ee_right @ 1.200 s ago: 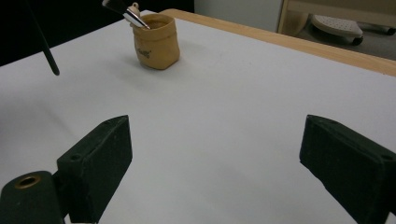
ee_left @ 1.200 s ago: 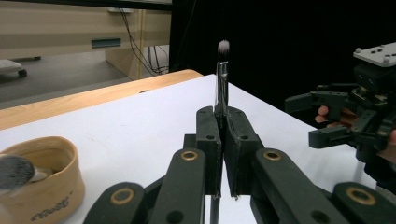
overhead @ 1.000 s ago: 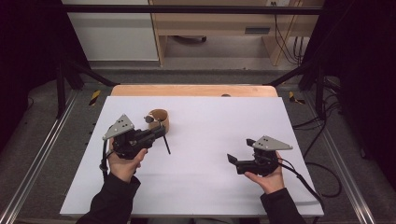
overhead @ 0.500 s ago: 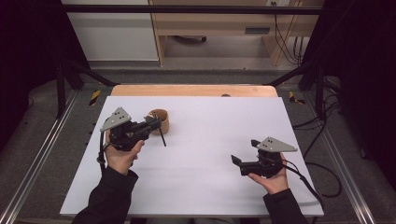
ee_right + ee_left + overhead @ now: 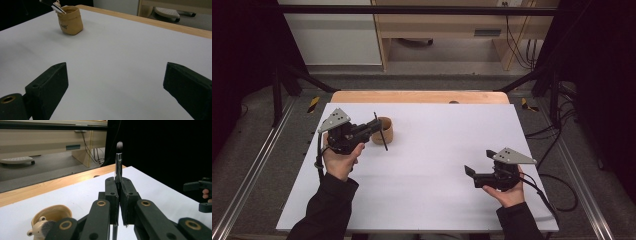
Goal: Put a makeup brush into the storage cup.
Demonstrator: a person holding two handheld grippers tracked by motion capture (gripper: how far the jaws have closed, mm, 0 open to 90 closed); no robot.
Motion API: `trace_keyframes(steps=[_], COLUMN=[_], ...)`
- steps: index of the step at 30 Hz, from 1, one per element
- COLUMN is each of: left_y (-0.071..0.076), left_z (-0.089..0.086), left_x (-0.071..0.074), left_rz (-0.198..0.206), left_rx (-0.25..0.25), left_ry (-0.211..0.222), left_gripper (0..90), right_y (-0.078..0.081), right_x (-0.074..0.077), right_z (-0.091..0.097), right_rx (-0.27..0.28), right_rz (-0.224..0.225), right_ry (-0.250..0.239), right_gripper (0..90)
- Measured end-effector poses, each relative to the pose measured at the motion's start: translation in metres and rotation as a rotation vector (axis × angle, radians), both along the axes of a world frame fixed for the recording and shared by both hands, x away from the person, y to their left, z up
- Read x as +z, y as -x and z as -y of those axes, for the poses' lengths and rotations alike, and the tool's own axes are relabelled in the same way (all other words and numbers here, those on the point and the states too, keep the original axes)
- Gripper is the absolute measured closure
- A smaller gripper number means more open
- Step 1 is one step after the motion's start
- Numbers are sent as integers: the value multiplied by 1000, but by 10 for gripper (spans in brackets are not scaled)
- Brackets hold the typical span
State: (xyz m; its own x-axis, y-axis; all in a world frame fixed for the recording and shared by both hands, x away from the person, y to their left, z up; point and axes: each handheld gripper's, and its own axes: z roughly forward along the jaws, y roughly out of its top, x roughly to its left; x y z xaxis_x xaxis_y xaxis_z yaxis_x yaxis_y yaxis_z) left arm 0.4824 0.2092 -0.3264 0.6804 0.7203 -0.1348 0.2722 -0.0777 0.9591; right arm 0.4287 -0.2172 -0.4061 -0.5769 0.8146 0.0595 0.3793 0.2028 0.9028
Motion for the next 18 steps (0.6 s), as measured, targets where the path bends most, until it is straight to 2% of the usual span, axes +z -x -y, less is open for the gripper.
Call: trace_keyframes(steps=[18], left_y=[-15], left_z=[-3], left_x=[5], left_rz=[4], left_rx=[35], left_ry=[-9], left_gripper=[853], right_y=[2], right_x=[-3], right_z=[11], right_rx=[-25], right_rz=[-4], right_ry=[-21], right_gripper=[57])
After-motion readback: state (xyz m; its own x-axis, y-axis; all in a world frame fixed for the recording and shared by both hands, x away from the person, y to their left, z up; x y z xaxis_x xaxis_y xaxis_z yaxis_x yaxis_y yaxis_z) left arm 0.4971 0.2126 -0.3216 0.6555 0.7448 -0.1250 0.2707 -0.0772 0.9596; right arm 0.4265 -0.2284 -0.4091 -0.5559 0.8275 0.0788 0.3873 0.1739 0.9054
